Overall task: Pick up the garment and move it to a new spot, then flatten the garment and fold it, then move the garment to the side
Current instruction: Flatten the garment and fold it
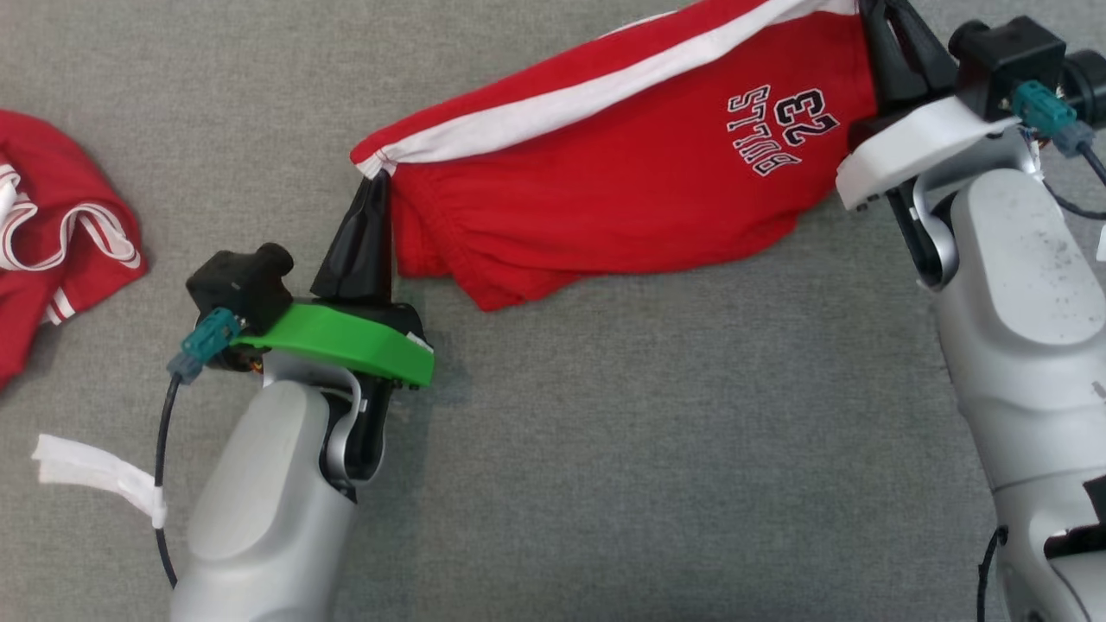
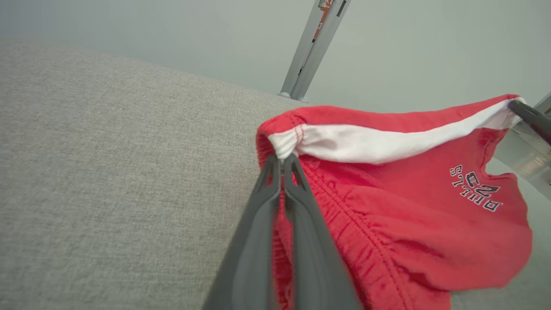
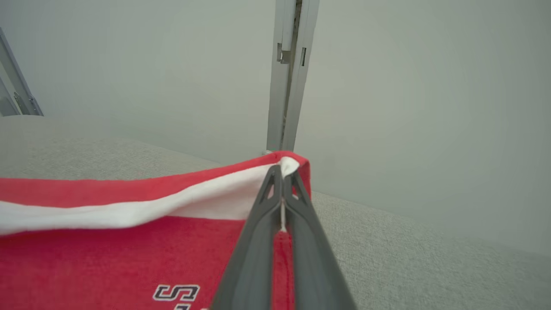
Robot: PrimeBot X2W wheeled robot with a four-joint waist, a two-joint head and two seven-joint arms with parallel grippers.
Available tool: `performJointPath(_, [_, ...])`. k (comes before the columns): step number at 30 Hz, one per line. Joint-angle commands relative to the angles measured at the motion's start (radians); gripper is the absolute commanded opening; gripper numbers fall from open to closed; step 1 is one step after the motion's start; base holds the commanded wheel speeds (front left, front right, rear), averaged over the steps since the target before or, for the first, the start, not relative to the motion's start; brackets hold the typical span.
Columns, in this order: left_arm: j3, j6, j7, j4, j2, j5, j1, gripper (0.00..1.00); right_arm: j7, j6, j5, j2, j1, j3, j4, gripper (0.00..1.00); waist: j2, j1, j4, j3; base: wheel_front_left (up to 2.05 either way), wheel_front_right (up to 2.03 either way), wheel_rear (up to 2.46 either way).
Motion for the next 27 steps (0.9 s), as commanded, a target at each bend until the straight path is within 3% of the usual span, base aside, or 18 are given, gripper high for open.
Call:
performJointPath(1, [-0.001,0.003,-0.001,0.008,-0.001,0.001,-0.035,0.00,-0.002,-0.002,-0.018,-0.009,-0.031,-0.006,0.026,0.00,0.0000,0.0000,0.044,0.056,0.00,0.00,0.00])
performJointPath(5, [0.000,0.003,-0.001,0.028,-0.006,0.004,-0.078,0.00,-0.002,-0.002,-0.075,-0.009,-0.099,-0.026,0.114,0.00,0.0000,0.0000,0.059,0.074,0.00,0.00,0.00])
performJointPath(6, [0.001,0.003,-0.001,0.032,-0.008,0.002,-0.081,0.25,-0.002,-0.002,-0.080,-0.004,-0.108,-0.036,0.130,0.00,0.0000,0.0000,0.061,0.076,0.00,0.00,0.00])
performJointPath(7, [0.006,0.003,-0.001,0.034,-0.009,-0.002,-0.082,0.92,-0.002,-0.002,-0.086,0.000,-0.114,-0.047,0.142,0.31,0.0000,0.0000,0.062,0.078,0.00,0.00,0.00])
performJointPath(8, [0.012,0.003,-0.001,0.030,-0.011,0.002,-0.085,1.00,-0.002,-0.002,-0.095,0.006,-0.118,-0.054,0.149,0.60,0.0000,0.0000,0.063,0.079,0.00,0.00,0.00])
performJointPath(9, [0.014,0.003,-0.001,0.028,-0.012,0.006,-0.082,1.00,-0.002,-0.002,-0.099,0.009,-0.120,-0.059,0.154,1.00,0.0000,0.0000,0.064,0.079,0.00,0.00,0.00])
performJointPath(19, [0.088,0.002,-0.001,-0.011,-0.020,0.041,0.036,1.00,-0.002,-0.002,-0.069,-0.005,-0.031,-0.095,0.102,1.00,0.0000,0.0000,0.058,0.062,0.00,0.00,0.00])
performJointPath(26, [0.108,0.002,-0.001,-0.020,-0.023,0.051,0.087,1.00,0.074,-0.002,-0.016,0.007,-0.001,-0.110,0.275,1.00,0.0000,0.0000,0.057,0.051,0.00,0.00,0.00])
performJointPath(27, [0.110,0.003,-0.001,-0.020,-0.023,0.052,0.090,1.00,0.096,-0.002,-0.007,0.011,0.002,-0.101,0.301,0.50,0.0000,0.0000,0.057,0.050,0.00,0.00,0.00])
